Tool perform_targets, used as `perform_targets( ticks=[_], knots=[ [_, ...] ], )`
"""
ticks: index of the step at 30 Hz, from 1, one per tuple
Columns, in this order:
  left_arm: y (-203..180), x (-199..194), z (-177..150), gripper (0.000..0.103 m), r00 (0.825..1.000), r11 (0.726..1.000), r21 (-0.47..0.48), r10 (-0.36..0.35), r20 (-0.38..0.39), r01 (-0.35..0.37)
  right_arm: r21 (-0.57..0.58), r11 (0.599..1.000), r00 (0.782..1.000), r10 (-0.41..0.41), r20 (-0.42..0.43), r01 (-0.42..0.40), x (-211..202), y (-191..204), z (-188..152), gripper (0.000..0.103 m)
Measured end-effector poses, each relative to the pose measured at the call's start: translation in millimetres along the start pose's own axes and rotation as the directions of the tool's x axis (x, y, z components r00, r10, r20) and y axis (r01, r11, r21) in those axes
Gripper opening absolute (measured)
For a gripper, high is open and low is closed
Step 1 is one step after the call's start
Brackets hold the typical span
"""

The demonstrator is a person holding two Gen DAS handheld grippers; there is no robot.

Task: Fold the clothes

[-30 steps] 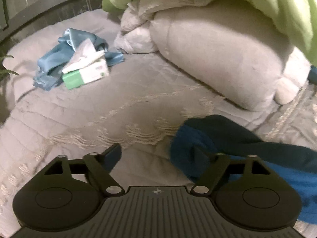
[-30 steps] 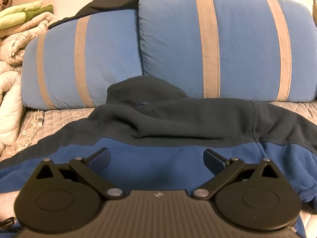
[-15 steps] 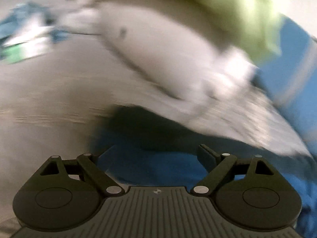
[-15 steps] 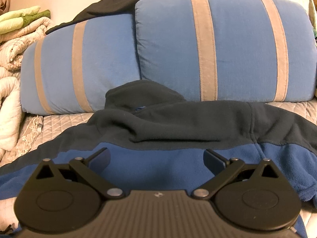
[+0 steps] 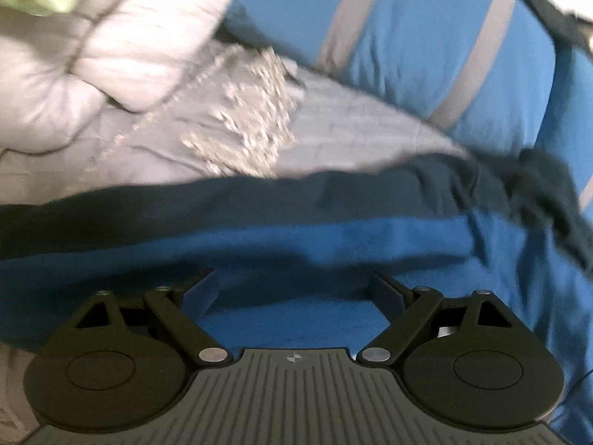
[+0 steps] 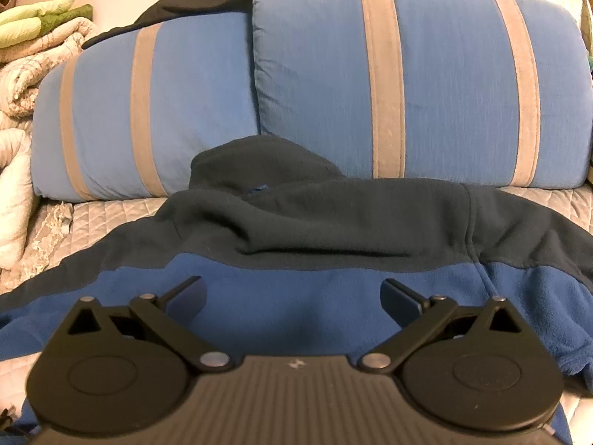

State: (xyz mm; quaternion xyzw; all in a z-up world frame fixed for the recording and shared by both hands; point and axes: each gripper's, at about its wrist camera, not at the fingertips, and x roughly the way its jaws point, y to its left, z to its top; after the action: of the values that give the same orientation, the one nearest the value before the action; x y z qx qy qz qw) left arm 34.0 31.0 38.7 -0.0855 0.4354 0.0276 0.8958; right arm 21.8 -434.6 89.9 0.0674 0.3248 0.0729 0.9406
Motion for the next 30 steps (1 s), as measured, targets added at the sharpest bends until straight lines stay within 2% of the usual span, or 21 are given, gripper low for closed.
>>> perform_targets(
  ticks=[2,5,10,15,17,19,22,26,30],
  knots=[
    [-7.6,5.7,-9.2,0.089,0.999,0.998,0.048,0.037,-0.026,-0.036,0.002,1.0,1.0,-0.001,-0.004,0.001,0.8,-0.4,-0.3,0.103],
    [-23.1,3.2,-24.5,0.089,0.997,0.985,0.15,0.083,-0.002,-0.082,0.006,1.0,1.0,0.004,-0.006,-0.004,1.0,-1.2,0.0,0.103],
    [-25.1,-5.1,-25.2,0.089,0.996,0.98,0.193,0.063,-0.065,-0.05,0.004,1.0,1.0,0.016,-0.011,-0.016,1.5,0.2,0.4,0.103],
    [-39.3,-6.7,-25.7,0.089,0.989,0.952,0.305,0.057,-0.134,-0.014,-0.009,1.0,1.0,0.017,-0.008,-0.017,-0.1,3.5,0.2,0.103],
    [-44.4,-14.2,-21.6,0.089,0.993,0.952,0.304,0.002,-0.114,0.033,-0.004,1.0,1.0,0.016,-0.011,-0.016,0.3,3.2,0.1,0.103],
    [-47.2,-22.5,-14.7,0.089,0.996,0.96,0.269,-0.065,-0.059,0.078,0.0,1.0,1.0,0.015,-0.014,-0.015,0.7,3.1,0.2,0.103],
    [-54.9,-25.4,-1.3,0.089,0.992,0.967,0.227,-0.122,0.013,0.116,-0.002,1.0,1.0,0.011,-0.015,-0.011,0.5,3.3,-0.3,0.103],
    [-69.3,-4.0,12.4,0.089,0.995,0.968,0.235,-0.095,0.026,0.087,-0.004,1.0,1.0,0.005,-0.021,-0.005,2.1,3.8,-0.9,0.103],
    [-81.7,22.9,9.1,0.088,0.997,0.962,0.262,-0.076,-0.032,0.082,0.0,1.0,1.0,0.002,-0.025,-0.002,3.3,2.6,-1.0,0.103]
  ],
)
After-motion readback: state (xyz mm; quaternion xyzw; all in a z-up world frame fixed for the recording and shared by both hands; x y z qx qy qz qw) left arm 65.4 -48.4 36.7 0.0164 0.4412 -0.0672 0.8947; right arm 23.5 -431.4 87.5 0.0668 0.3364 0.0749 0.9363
